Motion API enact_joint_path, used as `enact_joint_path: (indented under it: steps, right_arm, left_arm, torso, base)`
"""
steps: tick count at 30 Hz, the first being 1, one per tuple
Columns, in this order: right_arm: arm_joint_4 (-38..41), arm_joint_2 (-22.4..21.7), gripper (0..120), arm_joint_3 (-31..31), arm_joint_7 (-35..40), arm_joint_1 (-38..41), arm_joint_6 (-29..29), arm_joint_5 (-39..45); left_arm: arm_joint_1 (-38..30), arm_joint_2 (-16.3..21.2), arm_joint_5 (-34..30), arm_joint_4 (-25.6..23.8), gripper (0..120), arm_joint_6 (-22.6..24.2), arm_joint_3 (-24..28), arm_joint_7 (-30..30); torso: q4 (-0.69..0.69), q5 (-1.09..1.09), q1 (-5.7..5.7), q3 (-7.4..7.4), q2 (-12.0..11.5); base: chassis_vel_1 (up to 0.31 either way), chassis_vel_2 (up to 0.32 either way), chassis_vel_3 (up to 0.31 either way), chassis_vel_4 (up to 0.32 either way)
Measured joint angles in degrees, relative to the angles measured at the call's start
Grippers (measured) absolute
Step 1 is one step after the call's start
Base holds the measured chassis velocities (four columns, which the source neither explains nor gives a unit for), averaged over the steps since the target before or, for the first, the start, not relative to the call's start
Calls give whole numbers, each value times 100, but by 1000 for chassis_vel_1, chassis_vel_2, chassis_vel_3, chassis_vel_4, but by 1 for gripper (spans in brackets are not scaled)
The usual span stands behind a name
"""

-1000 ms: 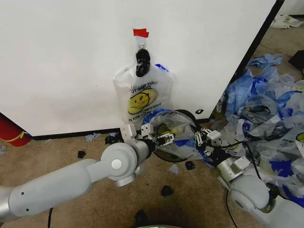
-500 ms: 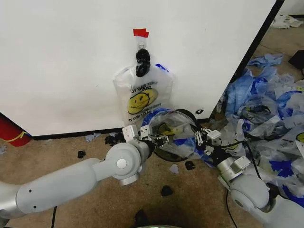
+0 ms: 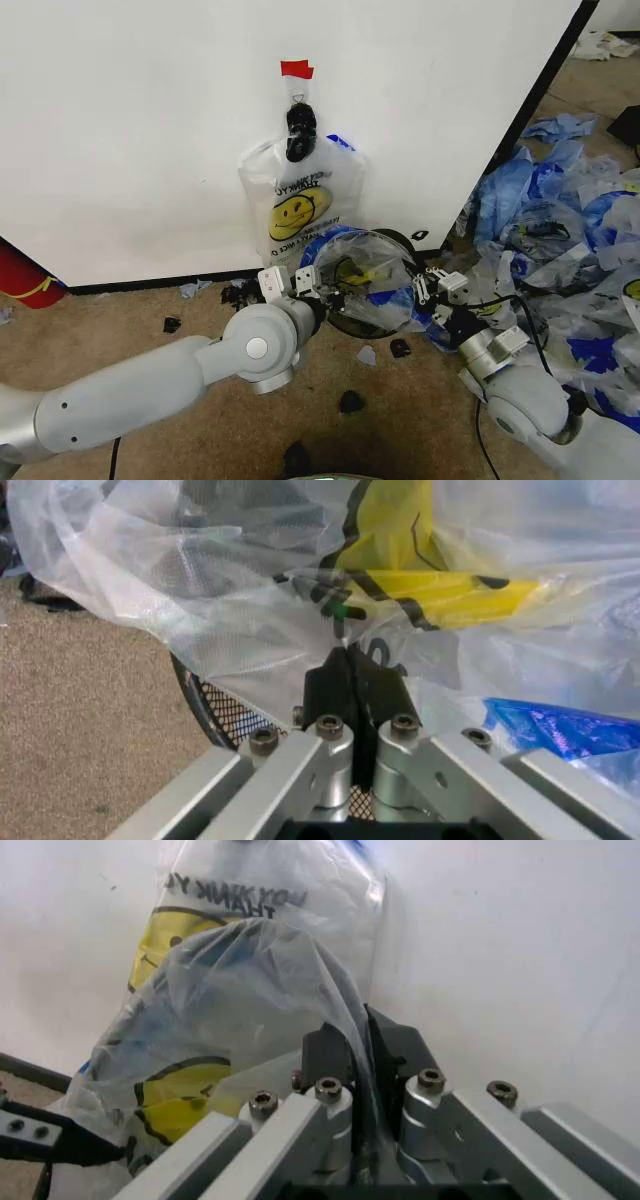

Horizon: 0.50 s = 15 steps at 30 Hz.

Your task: Pick up the garbage bag from the wall and place it over the trash bin.

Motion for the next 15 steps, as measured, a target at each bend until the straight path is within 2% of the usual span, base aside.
enact_joint_path:
  steps: [10,15]
  right_arm:
    - [-51,31,0,9,16,20,-1,71]
    - [-81,88,0,-11,119,101,-49,556]
  left_arm:
    - [-7,-29,-9,-9,0,-78,-3,23]
    - [47,0,2,-80,0,-104,-52,61]
  torso:
    - [0,0,0,0,0]
    - [0,0,0,0,0]
  base:
    - [0,0,0,0]
    - [0,0,0,0]
